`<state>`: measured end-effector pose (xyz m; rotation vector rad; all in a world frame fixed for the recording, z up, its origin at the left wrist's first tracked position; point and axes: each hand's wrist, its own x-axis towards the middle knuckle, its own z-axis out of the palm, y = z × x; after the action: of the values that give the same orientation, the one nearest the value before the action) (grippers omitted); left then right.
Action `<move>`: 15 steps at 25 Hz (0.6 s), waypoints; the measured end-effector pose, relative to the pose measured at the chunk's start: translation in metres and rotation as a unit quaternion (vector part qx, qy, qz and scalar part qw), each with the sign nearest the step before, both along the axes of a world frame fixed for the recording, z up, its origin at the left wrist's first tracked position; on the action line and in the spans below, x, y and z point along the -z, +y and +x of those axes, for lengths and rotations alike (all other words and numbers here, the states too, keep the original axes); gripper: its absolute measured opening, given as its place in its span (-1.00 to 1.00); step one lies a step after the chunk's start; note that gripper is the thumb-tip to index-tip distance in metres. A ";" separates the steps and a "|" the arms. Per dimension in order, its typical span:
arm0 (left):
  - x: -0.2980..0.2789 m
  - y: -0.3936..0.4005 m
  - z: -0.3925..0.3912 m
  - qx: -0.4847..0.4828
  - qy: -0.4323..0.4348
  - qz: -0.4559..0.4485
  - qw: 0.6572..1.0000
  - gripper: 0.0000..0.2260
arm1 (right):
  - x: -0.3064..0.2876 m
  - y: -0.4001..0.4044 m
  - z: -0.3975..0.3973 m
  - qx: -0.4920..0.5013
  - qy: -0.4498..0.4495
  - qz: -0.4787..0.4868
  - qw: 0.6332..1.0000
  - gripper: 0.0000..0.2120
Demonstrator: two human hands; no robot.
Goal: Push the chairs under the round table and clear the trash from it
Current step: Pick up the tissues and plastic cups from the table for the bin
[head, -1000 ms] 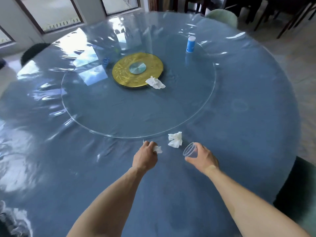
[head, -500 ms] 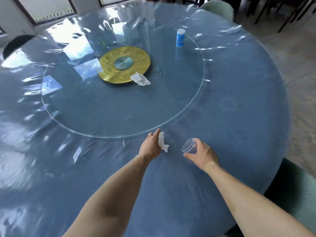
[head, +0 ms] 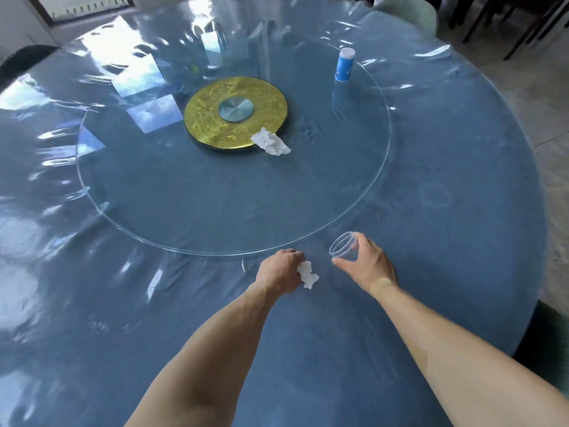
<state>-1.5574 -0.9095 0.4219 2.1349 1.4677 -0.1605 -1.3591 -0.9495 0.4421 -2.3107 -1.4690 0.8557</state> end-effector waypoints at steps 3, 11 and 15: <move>-0.003 0.022 -0.025 -0.035 -0.026 -0.013 0.999 -0.75 | -0.007 0.024 -0.017 -0.010 -0.010 0.011 1.000 -0.45; -0.009 0.088 -0.074 -0.095 -0.042 0.003 0.995 -0.60 | -0.011 0.093 -0.047 -0.051 -0.023 0.036 0.998 -0.40; -0.011 0.124 -0.070 -0.134 -0.060 0.013 0.989 -0.65 | -0.003 0.125 -0.044 -0.069 -0.025 0.042 0.996 -0.40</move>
<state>-1.6276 -0.7854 0.4325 1.9079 1.6728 0.0841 -1.4035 -0.8244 0.4454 -2.2067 -1.6696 0.7602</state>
